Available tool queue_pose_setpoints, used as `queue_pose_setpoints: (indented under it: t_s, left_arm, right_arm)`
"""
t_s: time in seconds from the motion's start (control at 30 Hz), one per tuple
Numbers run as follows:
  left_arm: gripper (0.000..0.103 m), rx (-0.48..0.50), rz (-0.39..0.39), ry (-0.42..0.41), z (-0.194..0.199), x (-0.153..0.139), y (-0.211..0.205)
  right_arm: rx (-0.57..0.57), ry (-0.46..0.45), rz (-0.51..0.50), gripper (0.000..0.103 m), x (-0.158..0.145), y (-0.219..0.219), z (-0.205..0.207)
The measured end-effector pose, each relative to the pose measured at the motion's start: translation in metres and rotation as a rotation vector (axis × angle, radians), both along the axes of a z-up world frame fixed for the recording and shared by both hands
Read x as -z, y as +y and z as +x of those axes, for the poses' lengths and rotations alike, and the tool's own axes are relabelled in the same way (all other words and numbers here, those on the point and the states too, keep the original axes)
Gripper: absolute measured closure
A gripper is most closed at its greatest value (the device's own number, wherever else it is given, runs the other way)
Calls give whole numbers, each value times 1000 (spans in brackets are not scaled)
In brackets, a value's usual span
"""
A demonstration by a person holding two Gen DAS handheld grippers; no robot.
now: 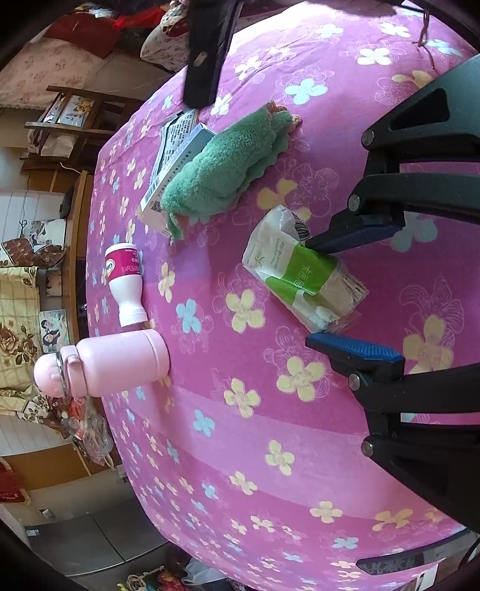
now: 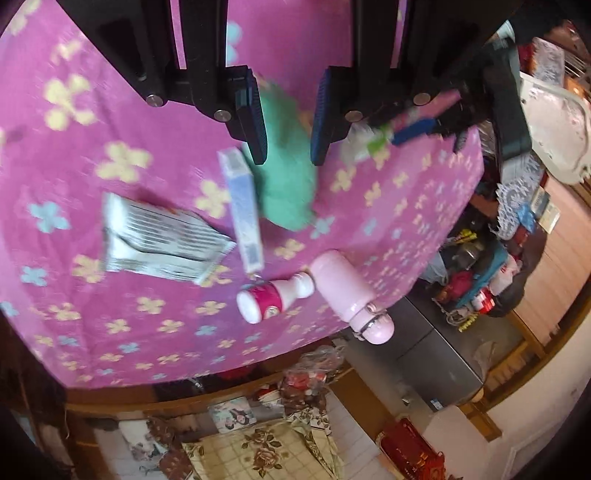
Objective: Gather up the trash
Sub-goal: 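Grasp the white-green tissue pack with the left tool while the right tool grasps the green towel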
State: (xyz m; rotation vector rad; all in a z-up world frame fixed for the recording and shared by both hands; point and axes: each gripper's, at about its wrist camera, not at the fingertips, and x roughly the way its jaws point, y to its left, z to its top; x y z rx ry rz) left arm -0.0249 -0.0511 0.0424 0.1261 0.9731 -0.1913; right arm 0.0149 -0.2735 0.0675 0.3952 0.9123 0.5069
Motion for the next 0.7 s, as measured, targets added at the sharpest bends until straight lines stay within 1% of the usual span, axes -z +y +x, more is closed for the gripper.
queue_pose_setpoints:
  t_s: [0.07, 0.1, 0.13, 0.2, 0.23, 0.3, 0.4, 0.43, 0.47, 0.5, 0.53, 0.57, 0.63, 0.7]
  left_arm:
    - [57, 0, 0, 9, 1, 3, 0]
    - [57, 2, 5, 11, 1, 4, -2]
    - [57, 3, 9, 9, 0, 5, -2]
    - [57, 5, 14, -3, 0, 5, -3]
    - [57, 5, 13, -4, 1, 5, -3]
    - [56, 5, 7, -4, 3, 5, -4]
    - [55, -4, -14, -15, 4, 4, -3]
    - [54, -4, -23, -20, 4, 2, -3]
    - [52, -4, -29, -24, 4, 1, -3]
    - [50, -5, -35, -30, 3, -1, -2]
    - [46, -7, -39, -36, 3, -2, -1]
    - [43, -9, -42, -42, 3, -4, 1]
    - [42, -5, -41, -56, 4, -7, 1]
    - [42, 3, -19, -77, 3, -10, 0]
  right_arm:
    - [8, 50, 44, 75, 14, 7, 22]
    - [39, 71, 26, 76, 21, 7, 31]
    - [75, 63, 20, 76, 24, 3, 37]
    - [180, 76, -36, 75, 29, -12, 45]
    - [200, 83, -27, 75, 31, -20, 48]
    - [199, 114, -1, 74, 38, -33, 50]
    - [178, 75, -28, 73, 28, -36, 41]
    - [160, 52, -33, 70, 23, -34, 39]
    - [146, 32, -52, 51, 18, -31, 36]
    - [134, 13, -85, 25, 14, -26, 35]
    - [120, -5, -115, 21, 11, -22, 36]
    - [103, -24, -165, 21, 7, -15, 37]
    - [74, -45, -244, 21, 5, -2, 42]
    - [61, -46, -274, 21, 6, 2, 44]
